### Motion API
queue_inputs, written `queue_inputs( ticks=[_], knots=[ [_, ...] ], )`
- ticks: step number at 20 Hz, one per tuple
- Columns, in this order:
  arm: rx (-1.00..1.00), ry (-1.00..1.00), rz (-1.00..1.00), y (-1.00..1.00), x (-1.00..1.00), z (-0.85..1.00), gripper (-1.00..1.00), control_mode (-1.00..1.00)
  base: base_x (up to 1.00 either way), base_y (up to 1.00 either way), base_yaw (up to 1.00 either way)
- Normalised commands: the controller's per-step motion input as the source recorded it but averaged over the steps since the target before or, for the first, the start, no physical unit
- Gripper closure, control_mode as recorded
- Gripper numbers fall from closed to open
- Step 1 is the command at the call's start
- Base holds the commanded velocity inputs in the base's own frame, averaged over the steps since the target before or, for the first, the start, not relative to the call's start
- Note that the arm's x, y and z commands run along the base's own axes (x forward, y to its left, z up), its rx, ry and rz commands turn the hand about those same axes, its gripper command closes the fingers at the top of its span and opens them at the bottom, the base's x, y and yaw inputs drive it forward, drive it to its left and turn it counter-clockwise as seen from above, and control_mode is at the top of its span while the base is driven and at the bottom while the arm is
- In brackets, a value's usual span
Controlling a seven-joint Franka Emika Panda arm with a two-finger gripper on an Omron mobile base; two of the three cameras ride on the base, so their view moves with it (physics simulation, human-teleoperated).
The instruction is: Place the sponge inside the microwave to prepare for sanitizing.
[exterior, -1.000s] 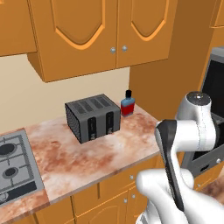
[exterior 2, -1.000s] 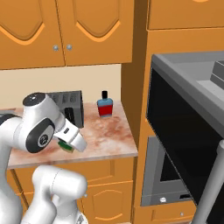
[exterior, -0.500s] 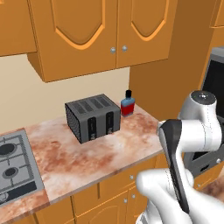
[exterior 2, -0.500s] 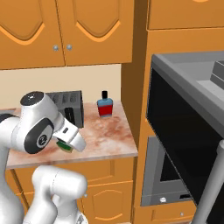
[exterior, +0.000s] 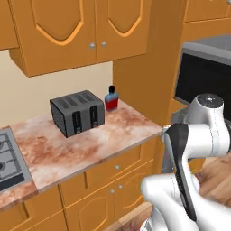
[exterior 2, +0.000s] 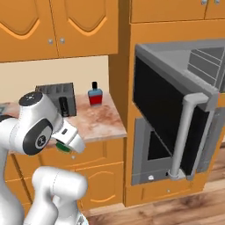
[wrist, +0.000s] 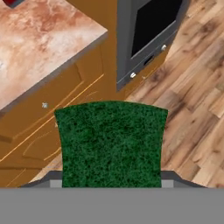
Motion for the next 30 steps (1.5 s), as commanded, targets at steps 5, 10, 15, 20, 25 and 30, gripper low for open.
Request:
queue_inputs(
  ticks=[5,10,15,20,25,30],
  knots=[
    [0.00,0.00,0.00,0.00,0.00,0.00,1.00,1.00,-0.60,0.02,-0.53],
    [0.00,0.00,0.00,0.00,0.00,0.00,1.00,1.00,-0.51,-0.22,-0.72],
    [0.00,0.00,0.00,0.00,0.00,0.00,1.00,1.00,-0.37,-0.13,-0.74],
    [0.00,0.00,0.00,0.00,0.00,0.00,1.00,1.00,-0.19,-0.13,-0.69],
    [0.00,0.00,0.00,0.00,0.00,0.00,1.00,1.00,0.04,-0.24,-0.40],
    [0.00,0.00,0.00,0.00,0.00,0.00,1.00,1.00,0.60,-0.44,0.05]
  ],
)
